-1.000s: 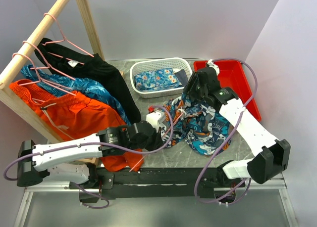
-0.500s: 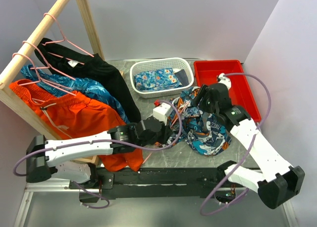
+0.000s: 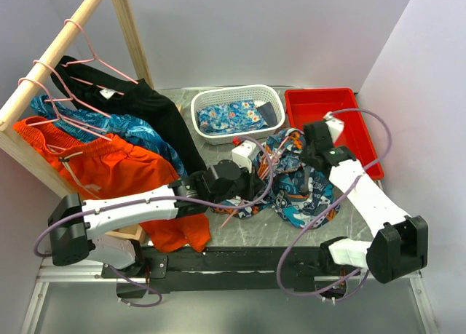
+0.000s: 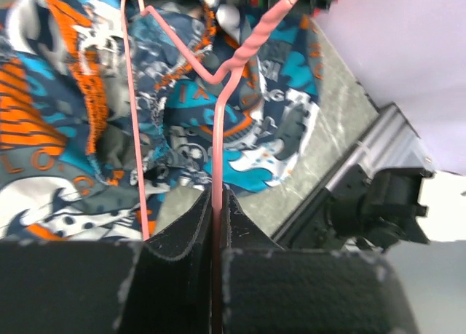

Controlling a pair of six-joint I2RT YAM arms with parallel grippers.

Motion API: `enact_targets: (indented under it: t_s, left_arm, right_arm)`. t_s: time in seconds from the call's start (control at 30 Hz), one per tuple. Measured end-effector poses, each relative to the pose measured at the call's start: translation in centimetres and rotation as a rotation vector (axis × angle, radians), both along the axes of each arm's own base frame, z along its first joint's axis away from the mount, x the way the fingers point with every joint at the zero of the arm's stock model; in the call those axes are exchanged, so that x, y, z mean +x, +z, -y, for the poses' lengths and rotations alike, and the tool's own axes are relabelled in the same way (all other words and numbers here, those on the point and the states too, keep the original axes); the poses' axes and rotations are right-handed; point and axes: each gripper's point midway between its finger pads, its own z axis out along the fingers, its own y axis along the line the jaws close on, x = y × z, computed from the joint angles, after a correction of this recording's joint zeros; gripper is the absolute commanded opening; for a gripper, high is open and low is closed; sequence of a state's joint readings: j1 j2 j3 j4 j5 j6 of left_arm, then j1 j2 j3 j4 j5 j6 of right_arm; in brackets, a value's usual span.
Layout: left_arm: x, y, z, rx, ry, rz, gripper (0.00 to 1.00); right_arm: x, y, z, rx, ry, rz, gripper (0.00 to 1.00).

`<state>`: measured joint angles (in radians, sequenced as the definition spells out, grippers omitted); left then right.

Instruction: Place the shorts on the hanger

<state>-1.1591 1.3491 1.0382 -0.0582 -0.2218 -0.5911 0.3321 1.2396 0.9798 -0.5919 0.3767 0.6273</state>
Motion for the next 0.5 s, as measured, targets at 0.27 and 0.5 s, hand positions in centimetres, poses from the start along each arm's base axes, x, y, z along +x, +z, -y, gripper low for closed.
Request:
enact_targets:
  t_s: [0.27,0.5]
  left_arm:
    - [-2.3,-2.0,1.3,-0.067,-0.118,-0.069,0.01]
    - [-3.2,-3.4,1.1,-0.073,-0.142,-0.103,0.01]
  right_arm:
    - [0.4,1.8,5.9,0.005,-0.171,0.056,0.2]
    - [0.3,0.7,9.9,0.001,-0.274,0.012,0.46]
